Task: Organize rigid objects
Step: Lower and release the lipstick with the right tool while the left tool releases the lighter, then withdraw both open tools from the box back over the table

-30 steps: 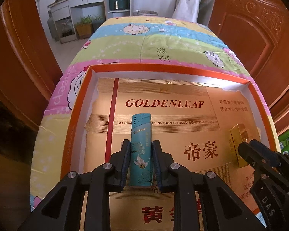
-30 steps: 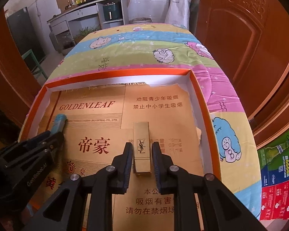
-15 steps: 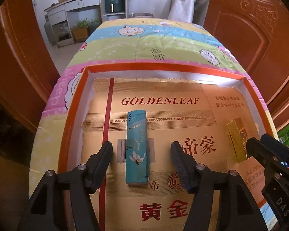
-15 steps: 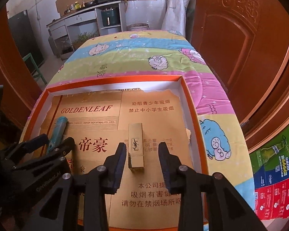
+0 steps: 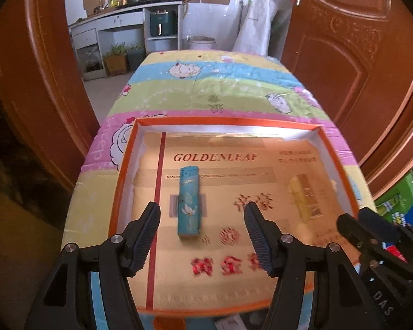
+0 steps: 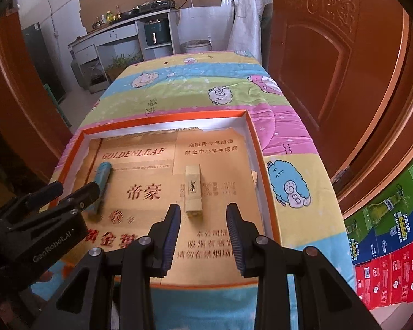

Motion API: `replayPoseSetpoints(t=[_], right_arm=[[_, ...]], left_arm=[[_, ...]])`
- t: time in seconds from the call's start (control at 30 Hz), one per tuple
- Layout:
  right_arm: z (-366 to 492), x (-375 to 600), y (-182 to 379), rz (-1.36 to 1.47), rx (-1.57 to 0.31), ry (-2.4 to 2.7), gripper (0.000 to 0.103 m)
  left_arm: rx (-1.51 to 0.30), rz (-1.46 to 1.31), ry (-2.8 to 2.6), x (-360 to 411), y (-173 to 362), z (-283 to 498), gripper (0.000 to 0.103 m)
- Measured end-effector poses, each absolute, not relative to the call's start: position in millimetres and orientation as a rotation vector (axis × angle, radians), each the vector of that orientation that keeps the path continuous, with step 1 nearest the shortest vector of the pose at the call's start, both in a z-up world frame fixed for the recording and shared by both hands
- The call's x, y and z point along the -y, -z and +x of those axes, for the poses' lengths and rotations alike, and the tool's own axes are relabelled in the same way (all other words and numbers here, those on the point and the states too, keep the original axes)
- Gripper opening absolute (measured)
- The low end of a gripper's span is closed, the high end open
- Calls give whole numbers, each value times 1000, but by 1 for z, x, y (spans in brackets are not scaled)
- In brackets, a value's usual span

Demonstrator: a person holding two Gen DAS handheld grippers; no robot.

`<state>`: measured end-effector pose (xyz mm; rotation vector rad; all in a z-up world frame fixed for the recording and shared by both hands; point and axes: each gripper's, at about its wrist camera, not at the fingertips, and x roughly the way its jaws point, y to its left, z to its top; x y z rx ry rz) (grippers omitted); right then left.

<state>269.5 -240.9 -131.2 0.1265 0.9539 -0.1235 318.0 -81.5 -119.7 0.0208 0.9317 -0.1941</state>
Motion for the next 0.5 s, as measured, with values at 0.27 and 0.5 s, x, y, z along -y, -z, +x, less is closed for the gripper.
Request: replayPoseSetpoints(t=[0.27, 0.5], right_arm=[[236, 234, 116, 137, -941, 103, 34], [204, 228, 107, 135, -940, 97, 34]], left_arm=[[-910, -5, 231, 79, 98, 275, 65], [-891, -38, 257, 71, 84, 240, 65]])
